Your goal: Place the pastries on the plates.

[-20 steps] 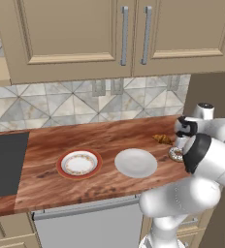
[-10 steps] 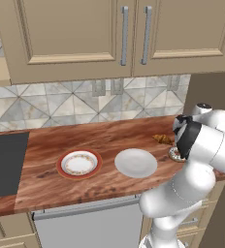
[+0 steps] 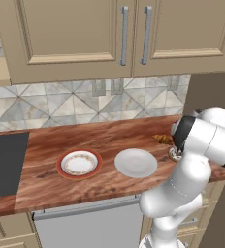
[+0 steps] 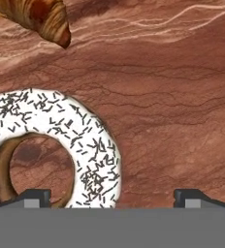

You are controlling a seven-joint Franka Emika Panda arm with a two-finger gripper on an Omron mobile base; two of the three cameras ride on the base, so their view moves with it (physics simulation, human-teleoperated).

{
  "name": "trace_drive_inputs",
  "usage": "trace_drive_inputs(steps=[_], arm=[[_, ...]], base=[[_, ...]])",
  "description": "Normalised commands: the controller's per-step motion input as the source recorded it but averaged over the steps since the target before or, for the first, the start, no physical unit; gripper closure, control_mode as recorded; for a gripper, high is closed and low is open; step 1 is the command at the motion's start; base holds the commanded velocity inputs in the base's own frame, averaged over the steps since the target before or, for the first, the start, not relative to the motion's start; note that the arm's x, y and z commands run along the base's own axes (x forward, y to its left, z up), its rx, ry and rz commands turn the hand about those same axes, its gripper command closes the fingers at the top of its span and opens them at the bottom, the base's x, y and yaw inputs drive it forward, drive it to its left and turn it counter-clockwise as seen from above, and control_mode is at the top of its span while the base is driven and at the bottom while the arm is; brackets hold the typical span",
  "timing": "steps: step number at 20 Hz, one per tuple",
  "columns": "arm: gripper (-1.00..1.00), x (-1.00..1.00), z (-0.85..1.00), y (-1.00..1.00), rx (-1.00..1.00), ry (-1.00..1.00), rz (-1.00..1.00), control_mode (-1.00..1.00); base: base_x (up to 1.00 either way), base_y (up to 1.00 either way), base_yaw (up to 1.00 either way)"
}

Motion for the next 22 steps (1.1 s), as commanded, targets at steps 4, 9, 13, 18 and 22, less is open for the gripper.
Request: trace_drive_inputs(steps=[4, 9, 13, 18, 22], arm=[[-1.0, 0.02, -0.16, 0.01, 0.03, -0.04, 0.0, -1.0], [-1.0, 0.21, -0.23, 0.01, 0.01, -0.07, 0.0, -1.0], [-1.0, 0.04, -0.49, 0.0, 0.0, -0.05, 0.0, -1.0], [1.0, 0.0, -0.07, 0.0, 0.0, 0.0, 0.0, -1.0], [1.0, -0.01, 0.74, 0.02, 0.13, -0.18, 0.0, -1.0]], base=[[0.0, 0.0, 0.0], [0.0, 0.0, 0.0], [0.0, 0.0, 0.0], [0.0, 0.0, 0.0], [0.0, 0.0, 0.0]])
